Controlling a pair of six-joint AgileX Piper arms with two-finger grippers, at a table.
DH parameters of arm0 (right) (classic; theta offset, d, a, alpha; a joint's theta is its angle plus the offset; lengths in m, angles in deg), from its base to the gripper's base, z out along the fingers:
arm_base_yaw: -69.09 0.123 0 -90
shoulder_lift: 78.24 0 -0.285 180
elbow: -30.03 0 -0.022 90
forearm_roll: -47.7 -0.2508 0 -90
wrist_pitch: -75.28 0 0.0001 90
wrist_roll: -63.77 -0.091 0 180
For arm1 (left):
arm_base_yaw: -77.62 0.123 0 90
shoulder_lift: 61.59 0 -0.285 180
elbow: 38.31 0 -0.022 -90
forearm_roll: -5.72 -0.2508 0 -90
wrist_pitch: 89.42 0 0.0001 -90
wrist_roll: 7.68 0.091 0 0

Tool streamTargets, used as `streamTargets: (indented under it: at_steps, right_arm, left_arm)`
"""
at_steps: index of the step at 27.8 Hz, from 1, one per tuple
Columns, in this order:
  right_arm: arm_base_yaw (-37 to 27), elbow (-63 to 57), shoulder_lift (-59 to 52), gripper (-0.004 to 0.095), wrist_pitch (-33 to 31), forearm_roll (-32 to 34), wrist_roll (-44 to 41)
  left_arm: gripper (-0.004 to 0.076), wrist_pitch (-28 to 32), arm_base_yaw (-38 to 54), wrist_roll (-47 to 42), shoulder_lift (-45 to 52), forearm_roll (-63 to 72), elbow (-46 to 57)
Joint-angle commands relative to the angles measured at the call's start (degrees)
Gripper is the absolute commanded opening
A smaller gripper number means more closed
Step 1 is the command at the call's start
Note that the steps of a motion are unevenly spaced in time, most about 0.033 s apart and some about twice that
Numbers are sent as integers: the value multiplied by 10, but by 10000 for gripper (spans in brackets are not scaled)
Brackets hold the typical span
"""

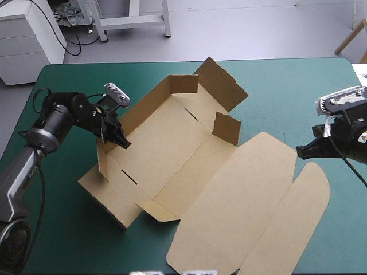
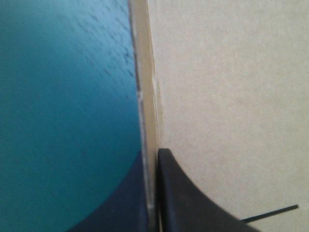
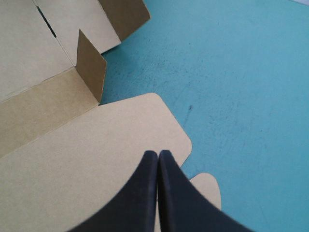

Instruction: Fold the box

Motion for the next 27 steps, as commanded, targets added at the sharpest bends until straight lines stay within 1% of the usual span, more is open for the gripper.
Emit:
streamTargets:
  at_steps: [1,6,13,16,20,22,24,25,26,27]
  right_arm:
    - [-3,29,-7,-19,31,-4,6]
    - [-3,37,-7,-19,32,13,6]
    - [-3,37,-7,-20,33,23,6]
    - [-3,37,-7,-19,33,29,6]
    - [-3,37,-7,-19,34,31,6]
    - [-3,37,-7,-19,35,31,6]
    - [-3,37,-7,-20,37,31,5]
    - [-3,37,-7,-20,38,31,4]
    - [-3,37,-7,-19,39,31,4]
    - [-3,37,-7,-19,40,31,4]
  left_arm:
    - [-8,75,-36,-1,8,-68,-42]
    - [-8,113,-93,9,-2,-183,-60]
    - [-8,208,-176,25,-1,-337,-60]
    - [-8,249,-207,32,-1,-357,-60]
    - [-8,287,-228,50,-2,-358,-59]
    - [-8,299,-234,62,-2,-358,-52]
    - [-8,294,-242,92,-2,-356,-47]
    - [-8,293,-252,125,-1,-349,-36]
    - [-8,294,-255,135,2,-349,-31]
    - [-8,312,-263,143,11,-349,-12]
